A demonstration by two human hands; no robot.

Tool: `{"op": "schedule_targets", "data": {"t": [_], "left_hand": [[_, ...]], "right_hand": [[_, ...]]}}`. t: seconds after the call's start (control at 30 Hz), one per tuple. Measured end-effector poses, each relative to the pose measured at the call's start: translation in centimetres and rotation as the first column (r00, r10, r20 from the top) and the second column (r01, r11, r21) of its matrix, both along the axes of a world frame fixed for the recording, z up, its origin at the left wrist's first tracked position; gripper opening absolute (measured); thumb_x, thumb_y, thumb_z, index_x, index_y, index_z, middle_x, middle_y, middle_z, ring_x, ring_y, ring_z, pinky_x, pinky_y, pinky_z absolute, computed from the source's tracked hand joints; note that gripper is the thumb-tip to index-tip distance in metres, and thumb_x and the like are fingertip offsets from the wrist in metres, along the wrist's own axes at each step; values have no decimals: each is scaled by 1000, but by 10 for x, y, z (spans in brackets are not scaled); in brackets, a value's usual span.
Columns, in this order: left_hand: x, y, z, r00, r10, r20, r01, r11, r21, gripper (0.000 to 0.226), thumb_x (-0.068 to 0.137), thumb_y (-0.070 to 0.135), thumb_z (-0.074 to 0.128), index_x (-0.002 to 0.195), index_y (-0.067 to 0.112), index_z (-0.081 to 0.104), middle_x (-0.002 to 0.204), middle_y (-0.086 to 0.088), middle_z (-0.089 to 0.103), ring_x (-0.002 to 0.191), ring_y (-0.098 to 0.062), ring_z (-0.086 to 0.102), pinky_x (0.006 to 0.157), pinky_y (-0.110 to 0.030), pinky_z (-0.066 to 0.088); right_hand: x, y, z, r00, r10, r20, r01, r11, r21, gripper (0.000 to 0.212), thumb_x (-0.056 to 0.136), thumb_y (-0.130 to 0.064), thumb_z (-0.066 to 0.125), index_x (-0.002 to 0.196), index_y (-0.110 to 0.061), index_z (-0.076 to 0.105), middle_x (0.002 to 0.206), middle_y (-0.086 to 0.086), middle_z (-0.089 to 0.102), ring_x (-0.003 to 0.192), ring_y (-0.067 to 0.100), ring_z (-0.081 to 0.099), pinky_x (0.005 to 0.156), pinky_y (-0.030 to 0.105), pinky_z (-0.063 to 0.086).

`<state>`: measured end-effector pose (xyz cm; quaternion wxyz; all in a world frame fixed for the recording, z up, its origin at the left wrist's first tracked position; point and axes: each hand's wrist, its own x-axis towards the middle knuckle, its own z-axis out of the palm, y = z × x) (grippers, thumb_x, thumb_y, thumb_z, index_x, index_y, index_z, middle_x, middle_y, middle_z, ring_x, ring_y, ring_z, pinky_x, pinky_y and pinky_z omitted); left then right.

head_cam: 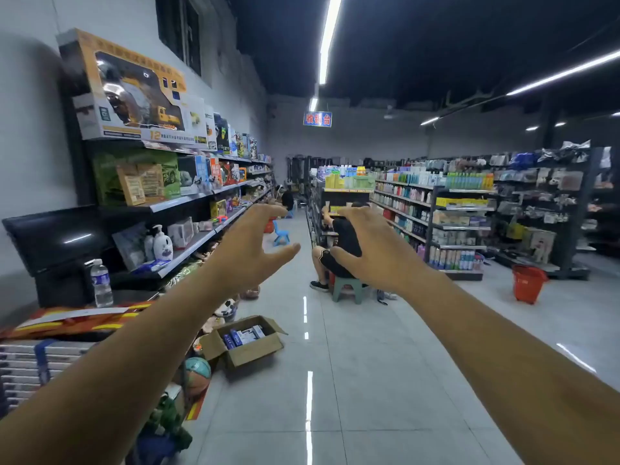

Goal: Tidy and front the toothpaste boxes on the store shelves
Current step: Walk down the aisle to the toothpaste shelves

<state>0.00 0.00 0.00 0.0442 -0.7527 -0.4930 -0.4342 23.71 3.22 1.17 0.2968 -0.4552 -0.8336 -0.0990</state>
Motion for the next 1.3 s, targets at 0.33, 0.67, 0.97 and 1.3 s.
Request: {"op": "schedule_targets", "data": {"t": [0.33,0.67,0.97,1.3], "left_hand": [[29,280,-8,949,152,-278,-171,984,-44,62,92,54,63,142,21,49,146,-3,51,132,-21,47,110,-40,39],[26,526,-15,896,243,-372,-276,961,-36,62,89,52,64,142,23,48,140,-1,55,124,-19,51,104,-35,44],[-20,792,-44,876,282,-391,-309,951,-7,62,91,55,58,143,24,46,142,2,53,126,-18,51,106,-38,44],[-38,1141,-9,867,225,-445,-274,961,-47,60,91,53,58,142,25,43,138,0,51,124,-22,50,101,-39,45]], "right_hand": [[10,270,-5,980,-48,193,60,997,-56,66,97,-46,60,151,-17,36,147,9,47,132,29,45,107,42,42],[4,529,9,974,-31,222,63,989,-135,57,96,-44,61,142,-19,40,134,7,50,119,29,50,97,43,49],[-62,805,-24,965,-27,260,68,987,-149,57,97,-39,57,146,-18,37,136,6,49,122,29,48,99,42,47],[-78,1133,0,983,-82,165,101,989,-112,69,92,-42,65,149,-20,35,140,5,47,128,30,47,100,45,48]]}}
